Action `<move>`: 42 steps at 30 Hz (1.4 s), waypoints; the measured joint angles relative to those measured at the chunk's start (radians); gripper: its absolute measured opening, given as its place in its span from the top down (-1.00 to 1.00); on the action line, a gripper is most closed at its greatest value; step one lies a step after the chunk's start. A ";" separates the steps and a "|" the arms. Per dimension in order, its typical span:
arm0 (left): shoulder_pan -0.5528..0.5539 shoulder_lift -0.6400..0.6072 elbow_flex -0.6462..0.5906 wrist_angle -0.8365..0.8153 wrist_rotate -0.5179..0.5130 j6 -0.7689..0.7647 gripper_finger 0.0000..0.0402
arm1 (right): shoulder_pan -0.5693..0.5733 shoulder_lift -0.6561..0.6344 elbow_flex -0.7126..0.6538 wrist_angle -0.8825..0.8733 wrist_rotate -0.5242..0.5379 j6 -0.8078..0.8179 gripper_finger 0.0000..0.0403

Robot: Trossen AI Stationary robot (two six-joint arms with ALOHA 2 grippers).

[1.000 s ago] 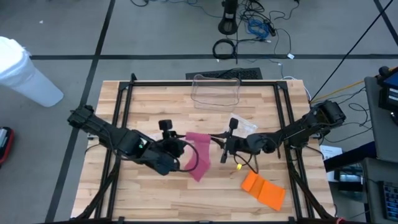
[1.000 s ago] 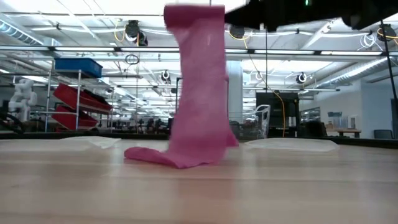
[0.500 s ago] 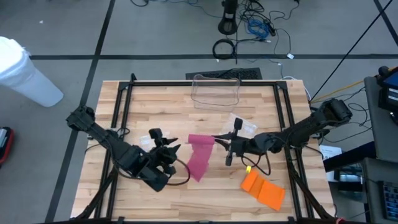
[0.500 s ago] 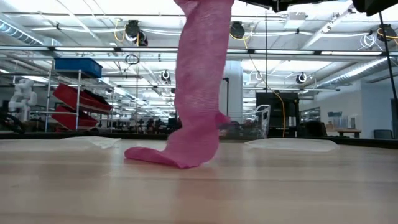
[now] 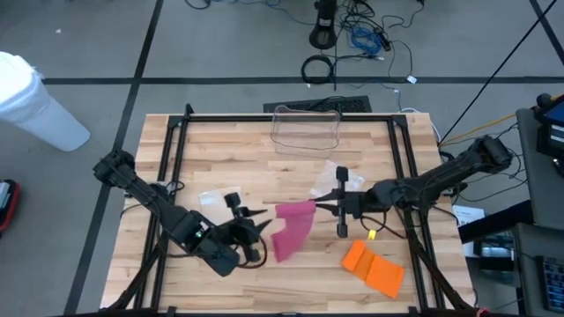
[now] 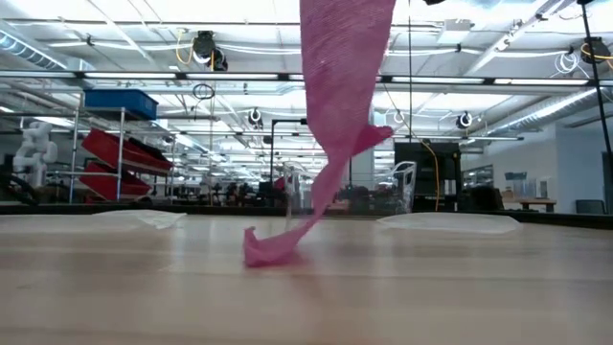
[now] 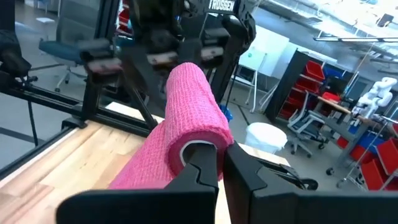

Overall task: Roll bandage
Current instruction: Roll the pink bandage

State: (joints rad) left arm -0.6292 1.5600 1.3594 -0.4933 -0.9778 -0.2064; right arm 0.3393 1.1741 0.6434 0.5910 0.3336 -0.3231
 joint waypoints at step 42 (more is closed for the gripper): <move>0.046 0.006 0.000 0.202 -0.026 0.173 0.33 | 0.018 -0.005 0.000 0.034 0.142 -0.018 1.00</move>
State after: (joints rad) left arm -0.5831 1.5661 1.3594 -0.2917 -1.0033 -0.0334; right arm 0.3578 1.1687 0.6430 0.6246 0.4757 -0.3408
